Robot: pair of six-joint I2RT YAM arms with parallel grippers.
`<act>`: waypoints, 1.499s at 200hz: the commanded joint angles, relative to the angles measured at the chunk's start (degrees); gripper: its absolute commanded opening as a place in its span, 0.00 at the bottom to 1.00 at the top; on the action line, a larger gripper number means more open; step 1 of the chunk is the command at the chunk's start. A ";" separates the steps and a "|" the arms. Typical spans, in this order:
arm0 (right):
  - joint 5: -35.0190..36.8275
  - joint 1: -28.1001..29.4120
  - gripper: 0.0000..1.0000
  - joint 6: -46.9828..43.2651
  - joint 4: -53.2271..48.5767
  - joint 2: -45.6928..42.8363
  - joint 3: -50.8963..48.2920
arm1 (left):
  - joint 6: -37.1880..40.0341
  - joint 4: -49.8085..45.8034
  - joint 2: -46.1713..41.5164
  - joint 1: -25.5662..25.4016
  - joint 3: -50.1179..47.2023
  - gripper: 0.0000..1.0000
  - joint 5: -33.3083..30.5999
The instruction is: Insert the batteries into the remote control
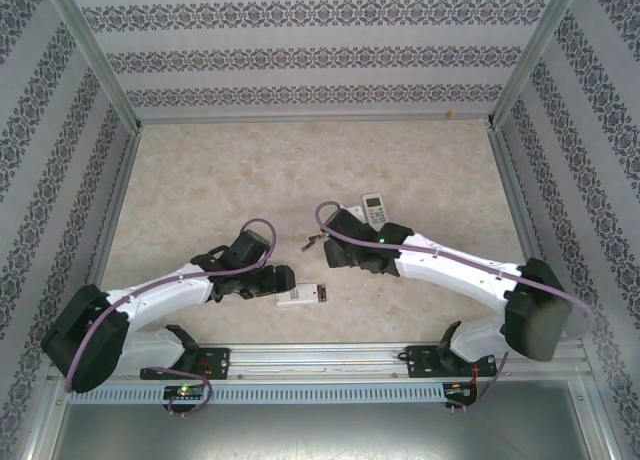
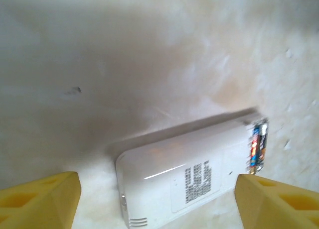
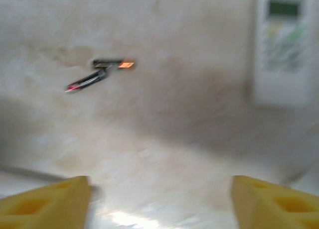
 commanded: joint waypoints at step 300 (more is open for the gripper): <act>-14.68 -29.09 0.51 -60.42 -10.14 15.91 -5.35 | 11.61 7.90 -21.85 -0.36 -6.37 1.00 -10.15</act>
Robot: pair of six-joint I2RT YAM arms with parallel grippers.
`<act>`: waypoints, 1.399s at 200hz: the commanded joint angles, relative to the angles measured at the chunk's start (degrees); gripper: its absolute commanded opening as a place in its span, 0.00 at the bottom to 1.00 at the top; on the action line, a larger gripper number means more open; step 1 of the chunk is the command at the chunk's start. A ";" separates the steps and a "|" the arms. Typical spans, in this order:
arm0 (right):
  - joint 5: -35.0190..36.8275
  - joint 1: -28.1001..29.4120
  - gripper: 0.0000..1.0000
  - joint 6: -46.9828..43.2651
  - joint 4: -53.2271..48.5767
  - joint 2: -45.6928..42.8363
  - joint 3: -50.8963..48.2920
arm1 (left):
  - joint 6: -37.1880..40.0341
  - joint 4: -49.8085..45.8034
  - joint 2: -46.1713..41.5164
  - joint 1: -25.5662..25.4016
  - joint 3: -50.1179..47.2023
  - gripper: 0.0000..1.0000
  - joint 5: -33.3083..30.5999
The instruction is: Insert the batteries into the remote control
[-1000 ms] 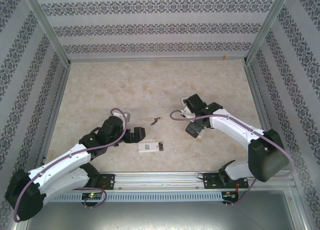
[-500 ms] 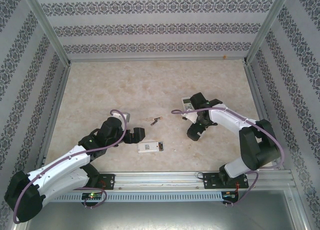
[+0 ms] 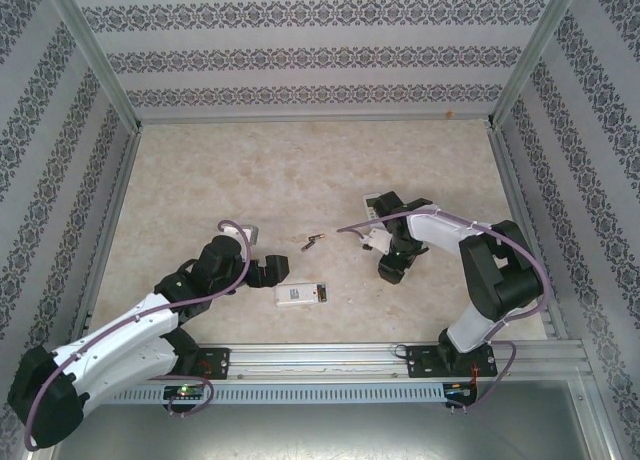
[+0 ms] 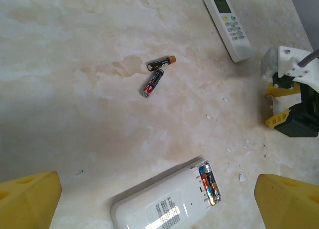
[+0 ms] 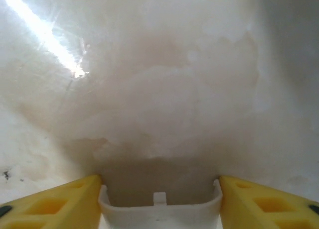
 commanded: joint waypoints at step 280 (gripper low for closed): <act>-6.18 36.00 0.50 3.45 5.69 8.76 14.23 | -6.21 -3.64 -6.12 4.51 -1.36 1.00 -1.91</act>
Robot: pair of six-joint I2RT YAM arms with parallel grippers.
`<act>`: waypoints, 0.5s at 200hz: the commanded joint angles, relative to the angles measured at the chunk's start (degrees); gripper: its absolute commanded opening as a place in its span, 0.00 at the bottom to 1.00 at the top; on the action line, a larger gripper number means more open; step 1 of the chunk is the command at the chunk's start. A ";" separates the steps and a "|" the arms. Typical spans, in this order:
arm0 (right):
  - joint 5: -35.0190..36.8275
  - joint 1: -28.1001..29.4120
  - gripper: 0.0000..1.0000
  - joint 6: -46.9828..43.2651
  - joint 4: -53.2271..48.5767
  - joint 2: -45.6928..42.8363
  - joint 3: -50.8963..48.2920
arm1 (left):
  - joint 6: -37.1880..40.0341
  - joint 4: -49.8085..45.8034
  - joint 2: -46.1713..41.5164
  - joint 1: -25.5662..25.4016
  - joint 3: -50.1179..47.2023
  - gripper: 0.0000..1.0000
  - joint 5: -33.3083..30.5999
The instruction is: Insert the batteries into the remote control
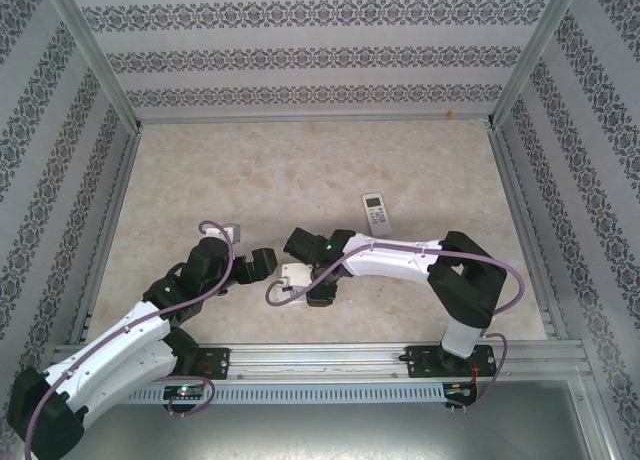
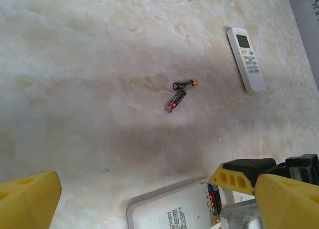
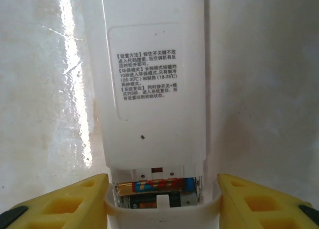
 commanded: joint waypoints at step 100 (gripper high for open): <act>-3.05 0.34 0.68 4.20 0.89 0.71 2.47 | -1.18 1.03 0.38 0.66 -2.30 1.00 2.36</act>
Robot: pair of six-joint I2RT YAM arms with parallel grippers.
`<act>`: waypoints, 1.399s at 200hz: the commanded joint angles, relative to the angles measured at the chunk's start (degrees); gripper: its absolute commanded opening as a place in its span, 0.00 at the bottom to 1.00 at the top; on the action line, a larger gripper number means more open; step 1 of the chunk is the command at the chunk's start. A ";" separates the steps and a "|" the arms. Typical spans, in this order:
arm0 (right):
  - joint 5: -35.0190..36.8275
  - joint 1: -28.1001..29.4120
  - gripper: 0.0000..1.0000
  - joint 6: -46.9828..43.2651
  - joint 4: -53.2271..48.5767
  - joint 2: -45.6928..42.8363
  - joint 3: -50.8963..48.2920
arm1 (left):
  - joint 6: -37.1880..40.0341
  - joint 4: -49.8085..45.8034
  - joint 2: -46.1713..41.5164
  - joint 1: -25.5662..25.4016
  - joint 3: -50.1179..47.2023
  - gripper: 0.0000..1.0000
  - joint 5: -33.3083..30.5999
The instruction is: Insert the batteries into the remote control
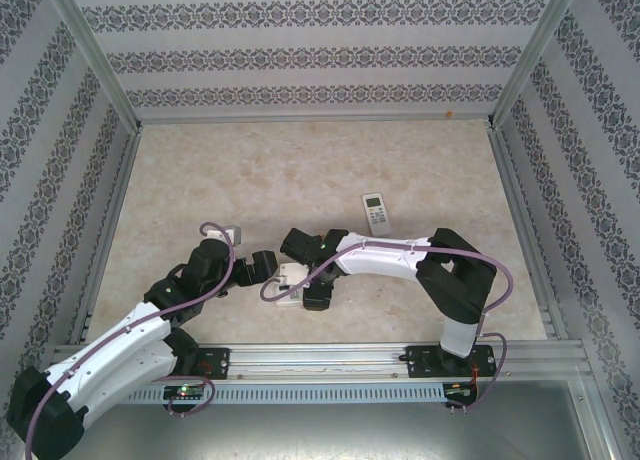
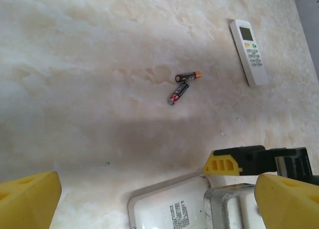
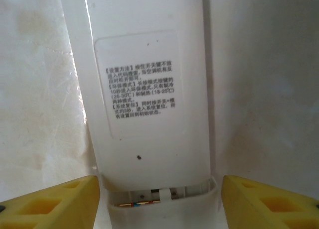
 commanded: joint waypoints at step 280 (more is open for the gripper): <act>-1.97 -3.33 0.53 70.26 20.84 -13.35 -21.70 | -7.41 7.01 27.78 -0.06 1.03 0.69 23.11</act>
